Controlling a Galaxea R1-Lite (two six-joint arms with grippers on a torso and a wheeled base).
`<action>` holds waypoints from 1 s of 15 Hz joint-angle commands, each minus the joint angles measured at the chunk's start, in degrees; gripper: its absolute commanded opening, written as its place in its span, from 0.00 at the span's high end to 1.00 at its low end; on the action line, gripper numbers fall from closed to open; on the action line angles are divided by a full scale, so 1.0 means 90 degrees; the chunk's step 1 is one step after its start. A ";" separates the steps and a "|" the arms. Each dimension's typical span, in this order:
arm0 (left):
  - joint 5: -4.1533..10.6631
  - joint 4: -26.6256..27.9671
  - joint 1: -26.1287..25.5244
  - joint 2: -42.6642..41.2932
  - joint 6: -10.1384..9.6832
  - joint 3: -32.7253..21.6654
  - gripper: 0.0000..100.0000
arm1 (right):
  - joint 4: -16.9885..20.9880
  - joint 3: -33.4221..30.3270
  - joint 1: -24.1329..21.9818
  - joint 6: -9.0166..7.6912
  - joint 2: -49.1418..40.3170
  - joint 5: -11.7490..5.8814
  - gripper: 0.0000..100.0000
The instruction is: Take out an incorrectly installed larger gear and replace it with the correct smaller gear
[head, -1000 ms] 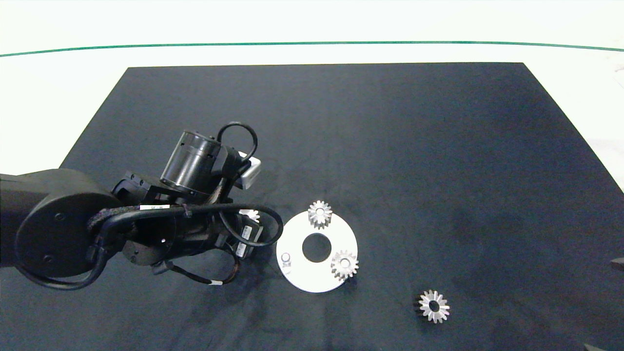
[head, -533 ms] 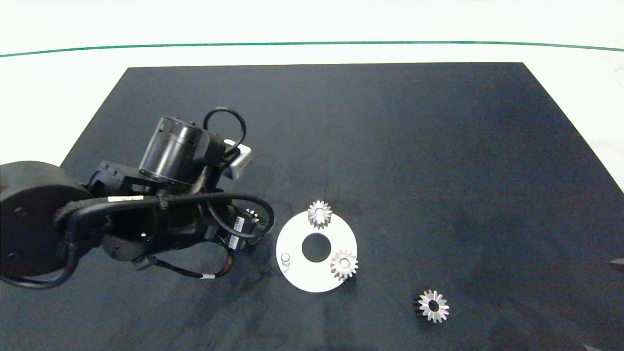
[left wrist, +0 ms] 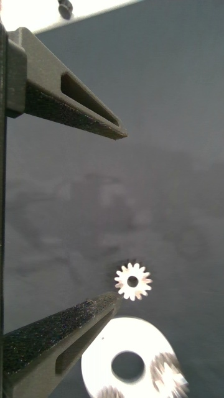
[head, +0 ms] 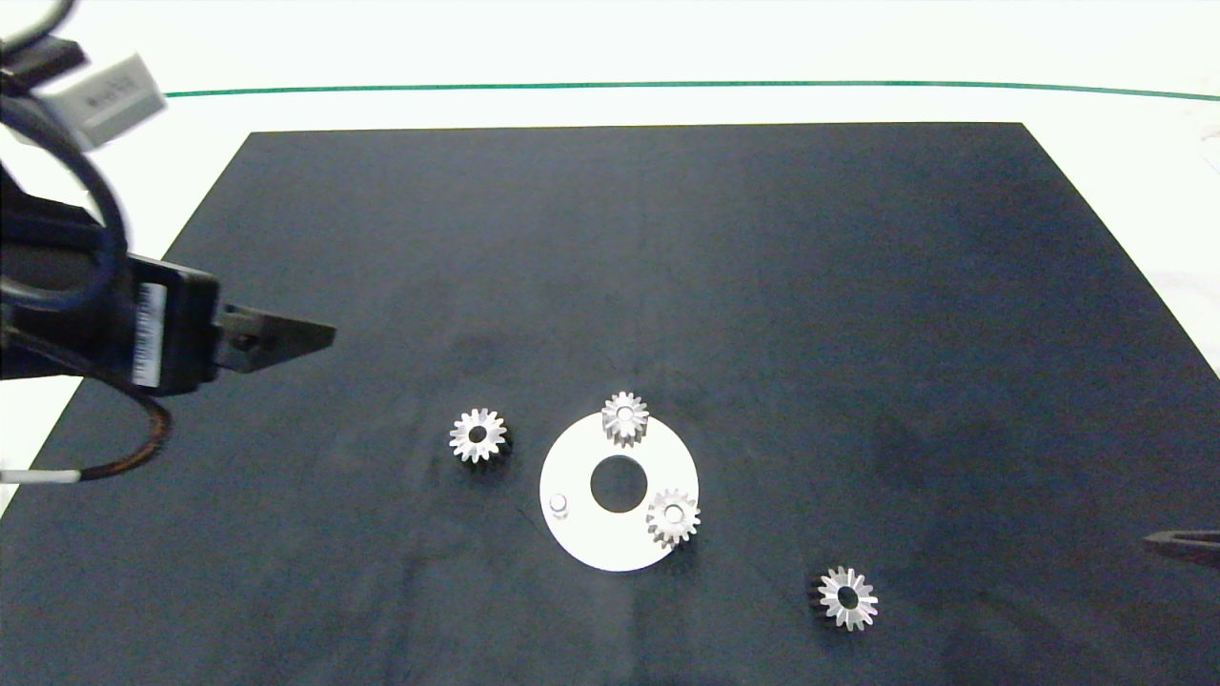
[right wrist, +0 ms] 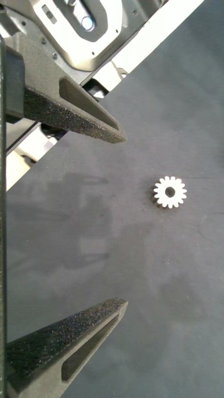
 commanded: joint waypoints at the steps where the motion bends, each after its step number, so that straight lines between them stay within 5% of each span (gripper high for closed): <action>1: 0.0012 0.0576 0.0445 -0.0843 0.0000 -0.0592 0.00 | -0.0010 -0.0285 0.0065 -0.0386 0.1149 -0.0015 0.00; 5: 0.0012 0.0859 0.0523 -0.0999 0.0000 -0.0661 0.00 | 0.0000 -0.0890 0.0749 -0.0445 0.2331 -0.0357 0.00; 8: 0.0012 0.0928 0.0523 -0.1253 0.0019 -0.0680 0.00 | 0.0000 -0.1242 0.1306 -0.0455 0.2897 -0.0825 0.00; 15: 0.0012 0.1055 0.0542 -0.1468 0.0029 -0.0836 0.00 | 0.0010 -0.1486 0.1433 -0.0503 0.3727 -0.1001 0.00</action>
